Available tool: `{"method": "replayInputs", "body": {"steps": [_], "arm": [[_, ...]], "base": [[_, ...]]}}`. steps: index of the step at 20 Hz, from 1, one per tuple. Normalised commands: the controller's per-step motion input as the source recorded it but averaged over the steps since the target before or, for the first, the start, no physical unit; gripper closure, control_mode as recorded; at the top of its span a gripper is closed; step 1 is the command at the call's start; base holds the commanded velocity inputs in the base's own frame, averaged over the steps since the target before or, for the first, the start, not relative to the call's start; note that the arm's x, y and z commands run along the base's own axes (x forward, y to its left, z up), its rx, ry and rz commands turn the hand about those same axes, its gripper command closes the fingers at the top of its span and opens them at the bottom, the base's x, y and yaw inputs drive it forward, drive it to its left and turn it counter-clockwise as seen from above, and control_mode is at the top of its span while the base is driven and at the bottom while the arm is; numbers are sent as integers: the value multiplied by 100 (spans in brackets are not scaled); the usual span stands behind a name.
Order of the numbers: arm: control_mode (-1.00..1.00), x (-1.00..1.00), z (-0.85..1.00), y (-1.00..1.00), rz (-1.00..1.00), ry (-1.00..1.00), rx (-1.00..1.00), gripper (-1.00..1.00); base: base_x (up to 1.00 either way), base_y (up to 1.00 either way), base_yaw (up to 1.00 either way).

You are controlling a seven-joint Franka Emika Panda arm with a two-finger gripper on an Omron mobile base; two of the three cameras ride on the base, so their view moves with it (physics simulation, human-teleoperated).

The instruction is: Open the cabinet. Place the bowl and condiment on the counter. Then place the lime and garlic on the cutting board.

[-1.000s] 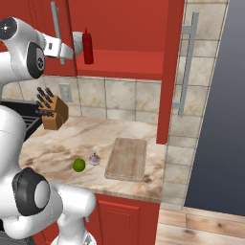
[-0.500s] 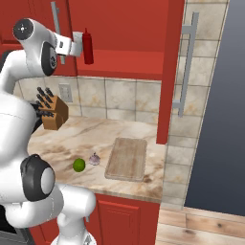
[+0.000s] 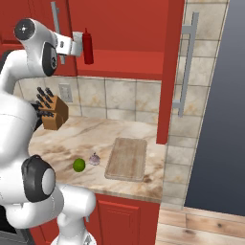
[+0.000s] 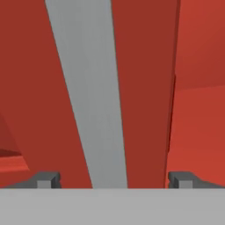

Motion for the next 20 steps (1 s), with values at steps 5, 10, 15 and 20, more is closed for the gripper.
{"method": "replayInputs", "body": {"steps": [5, 10, 15, 20], "arm": [[-100, 4, -5, 0, 0, 0, 1, 100], [-100, -31, -4, 9, 0, -1, 0, 100], [-100, -83, -5, 38, 0, -4, 0, 100], [-100, -83, 0, 59, 1, -3, -1, 100]], "base": [[0, 0, 0], [0, 0, 0], [0, 0, 0], [0, 0, 0]]}}
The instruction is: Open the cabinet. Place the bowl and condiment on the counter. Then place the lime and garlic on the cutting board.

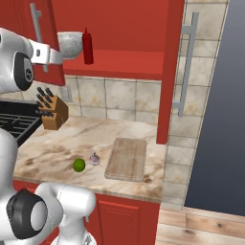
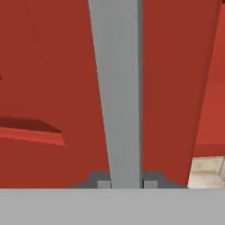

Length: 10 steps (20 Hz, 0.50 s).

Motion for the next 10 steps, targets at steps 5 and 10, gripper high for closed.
{"method": "replayInputs", "body": {"steps": [5, 10], "arm": [[-100, -90, 0, 62, 4, -3, -3, 100], [-100, -70, 0, 41, 0, 0, -1, -100]], "base": [[0, 0, 0], [0, 0, 0]]}}
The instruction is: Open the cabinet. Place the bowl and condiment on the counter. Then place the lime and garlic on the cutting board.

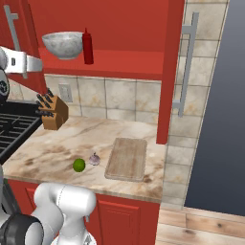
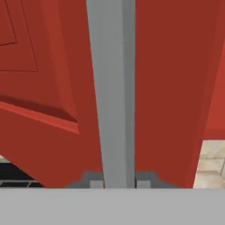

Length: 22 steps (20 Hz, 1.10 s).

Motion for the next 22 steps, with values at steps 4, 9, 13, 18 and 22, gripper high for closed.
{"method": "replayInputs", "body": {"steps": [4, 9, 13, 18, 22], "arm": [[-100, -49, 8, -26, -5, 1, 12, -100], [-100, -84, 21, -86, -5, 1, 28, -100], [-100, -70, 24, -100, -1, 4, 34, -100], [-100, 44, -10, -71, 0, 3, 38, -100], [-100, 100, -24, -3, 7, 3, 33, -100]], "base": [[0, 0, 0], [0, 0, 0], [0, 0, 0], [0, 0, 0], [0, 0, 0]]}}
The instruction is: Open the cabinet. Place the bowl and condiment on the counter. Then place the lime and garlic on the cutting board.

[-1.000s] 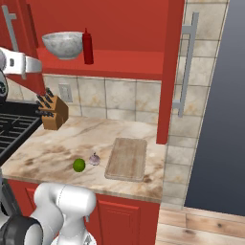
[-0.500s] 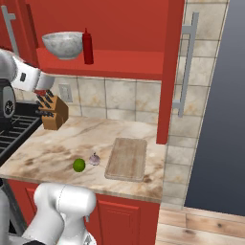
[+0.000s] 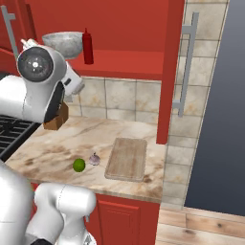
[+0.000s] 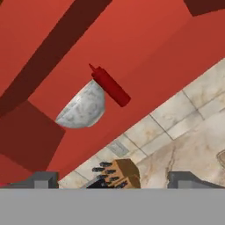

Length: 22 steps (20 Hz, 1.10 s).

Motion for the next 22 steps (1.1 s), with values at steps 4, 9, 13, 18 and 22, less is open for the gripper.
{"method": "replayInputs", "body": {"steps": [4, 9, 13, 18, 22], "arm": [[-100, 100, -34, 27, 18, 11, 26, -100], [-100, 99, -17, 55, 26, 20, 19, -100], [-100, 34, -3, 96, 40, 18, 3, -100], [-100, -36, 0, 95, 46, 2, 0, -100], [-100, -100, 2, 43, 35, -14, 0, -100]], "base": [[0, 0, 0], [0, 0, 0], [0, 0, 0], [0, 0, 0], [0, 0, 0]]}}
